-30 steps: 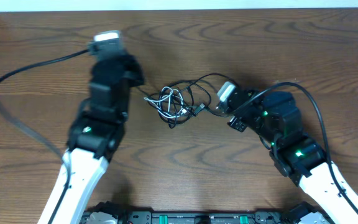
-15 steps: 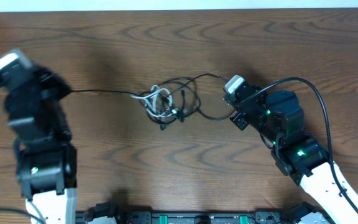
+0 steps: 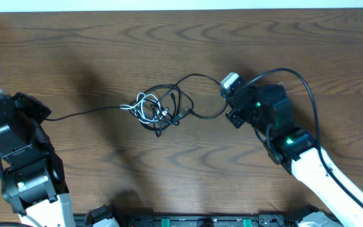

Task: Untangle cables
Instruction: 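Grasp the black cable bundle with the right gripper at table center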

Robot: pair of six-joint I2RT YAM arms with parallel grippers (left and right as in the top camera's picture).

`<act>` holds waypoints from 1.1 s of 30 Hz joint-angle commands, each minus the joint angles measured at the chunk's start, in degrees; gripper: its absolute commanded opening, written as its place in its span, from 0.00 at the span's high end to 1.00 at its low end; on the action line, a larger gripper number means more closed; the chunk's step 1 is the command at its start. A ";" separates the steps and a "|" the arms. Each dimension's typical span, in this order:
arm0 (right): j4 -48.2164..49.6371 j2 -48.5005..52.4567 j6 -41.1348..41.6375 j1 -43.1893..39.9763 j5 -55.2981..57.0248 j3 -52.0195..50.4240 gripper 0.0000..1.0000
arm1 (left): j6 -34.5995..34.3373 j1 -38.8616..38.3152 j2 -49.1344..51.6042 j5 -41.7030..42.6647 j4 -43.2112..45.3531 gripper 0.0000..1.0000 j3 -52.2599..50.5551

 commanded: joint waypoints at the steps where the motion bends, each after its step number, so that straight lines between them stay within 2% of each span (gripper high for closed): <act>1: 2.62 4.72 7.23 -0.66 -5.33 0.35 0.91 | -2.21 0.24 0.66 6.21 -2.36 0.93 0.13; 5: 8.35 10.27 13.18 -0.46 -13.25 0.35 0.85 | -2.23 0.22 2.54 9.03 -5.22 0.92 0.13; 10: 17.51 18.10 29.70 0.72 -20.74 0.35 0.90 | -2.25 0.22 7.58 15.67 -8.31 0.93 0.13; 14: 22.29 21.57 35.01 4.20 -23.04 0.35 0.90 | -2.45 -0.50 11.10 16.37 -8.46 0.92 0.13; 15: 22.91 21.97 35.26 5.05 -23.02 0.37 0.86 | -2.43 -0.85 11.78 16.37 -8.46 0.93 0.13; 17: 24.48 22.97 35.30 7.54 -22.12 0.37 0.53 | -2.43 -1.79 13.27 16.35 -8.46 0.93 0.13; 19: 25.29 23.67 35.85 9.51 -20.33 0.37 0.48 | -2.40 -2.58 14.67 16.33 -8.44 0.92 0.13; 21: 25.44 24.55 37.99 11.47 -17.38 0.37 0.20 | -2.43 -3.08 16.00 16.33 -8.46 0.93 0.13; 23: 25.55 25.55 39.15 12.81 -16.04 0.37 0.17 | -2.43 -3.41 17.05 16.35 -8.46 0.93 0.13; 28: 27.93 28.72 42.25 14.47 -15.23 0.37 0.01 | -2.43 -4.17 19.19 16.35 -8.44 0.93 0.13; 33: 30.08 33.70 43.69 15.23 -14.49 0.96 0.01 | -2.40 -4.57 20.26 16.37 -8.44 0.92 0.13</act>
